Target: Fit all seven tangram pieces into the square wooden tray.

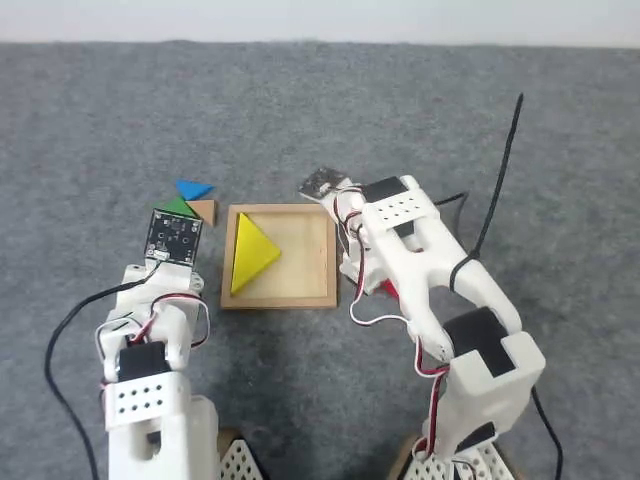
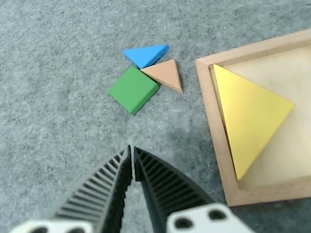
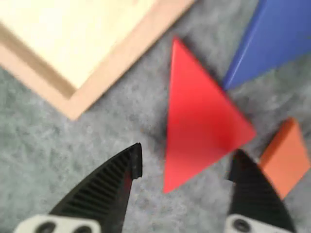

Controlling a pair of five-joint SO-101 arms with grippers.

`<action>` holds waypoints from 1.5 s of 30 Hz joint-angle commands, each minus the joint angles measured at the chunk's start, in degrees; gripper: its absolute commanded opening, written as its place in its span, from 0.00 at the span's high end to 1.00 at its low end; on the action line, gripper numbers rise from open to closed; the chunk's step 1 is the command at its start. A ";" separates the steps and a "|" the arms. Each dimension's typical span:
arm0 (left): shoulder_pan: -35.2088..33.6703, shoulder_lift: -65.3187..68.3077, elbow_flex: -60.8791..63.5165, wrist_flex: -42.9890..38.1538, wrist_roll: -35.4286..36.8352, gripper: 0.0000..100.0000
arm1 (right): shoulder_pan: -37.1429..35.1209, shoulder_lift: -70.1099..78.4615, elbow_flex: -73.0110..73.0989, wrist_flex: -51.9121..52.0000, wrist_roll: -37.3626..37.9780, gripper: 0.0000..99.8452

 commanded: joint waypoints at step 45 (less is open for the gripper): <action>0.09 -1.23 -0.57 -0.79 -2.37 0.99 | 3.91 18.77 -23.21 10.24 22.51 0.66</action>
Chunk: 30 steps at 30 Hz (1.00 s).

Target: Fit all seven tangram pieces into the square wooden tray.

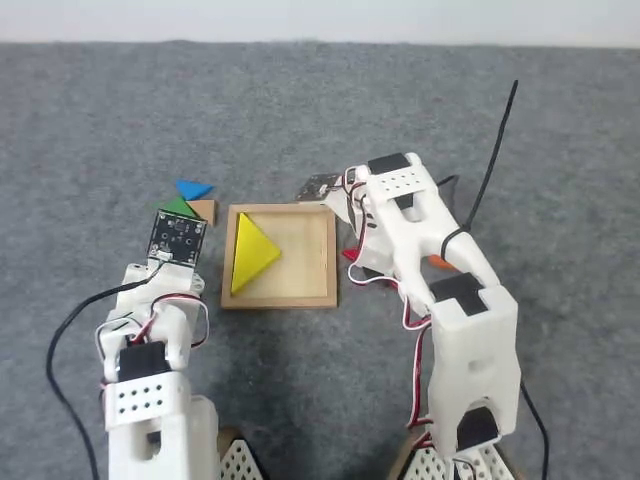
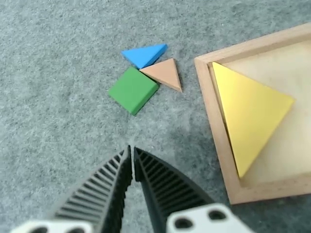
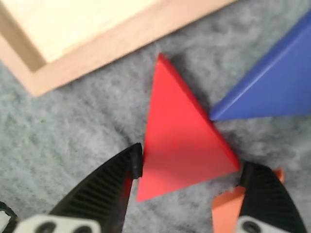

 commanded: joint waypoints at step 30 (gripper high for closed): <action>0.09 -1.23 -0.57 -0.79 -0.53 0.99 | -1.63 2.33 -3.34 -0.66 1.58 0.80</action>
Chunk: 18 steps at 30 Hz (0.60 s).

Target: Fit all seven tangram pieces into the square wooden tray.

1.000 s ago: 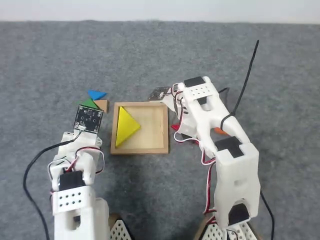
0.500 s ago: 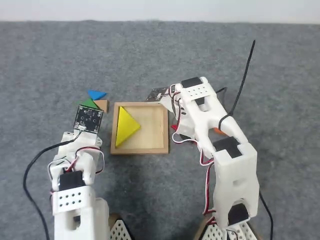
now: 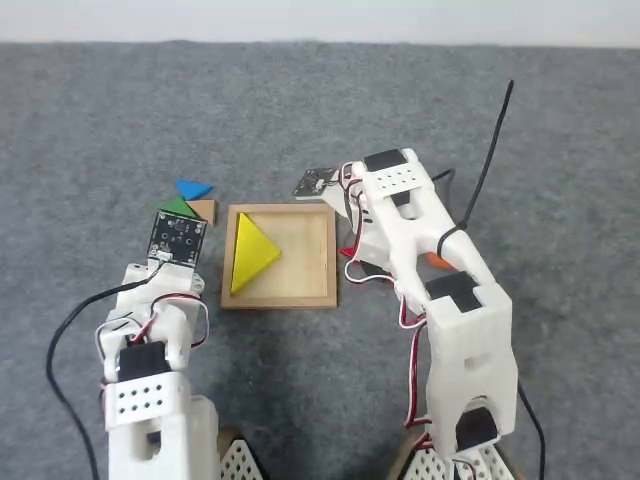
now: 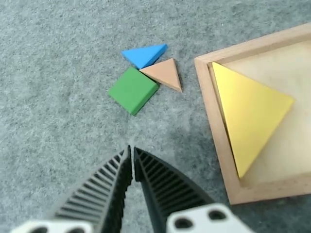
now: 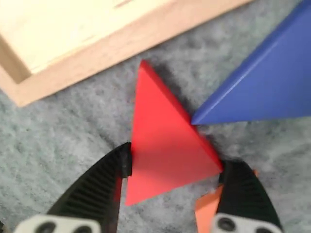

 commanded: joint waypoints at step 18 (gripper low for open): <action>0.09 -1.23 -0.57 -0.88 -0.53 0.99 | -1.01 -11.65 -1.23 4.00 -18.02 0.80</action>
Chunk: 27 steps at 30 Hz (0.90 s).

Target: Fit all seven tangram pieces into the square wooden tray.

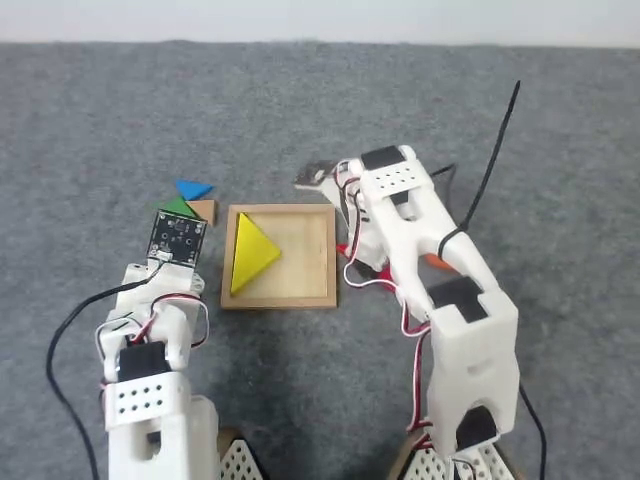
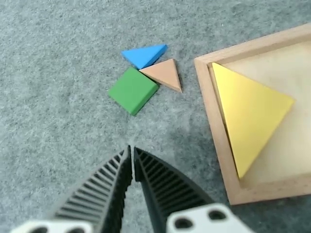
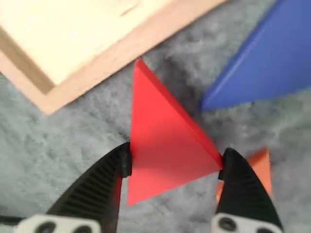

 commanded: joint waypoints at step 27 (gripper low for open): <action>-0.88 -1.23 -0.57 -0.88 -0.53 0.99 | -13.58 -2.59 -15.47 -9.36 -68.48 0.80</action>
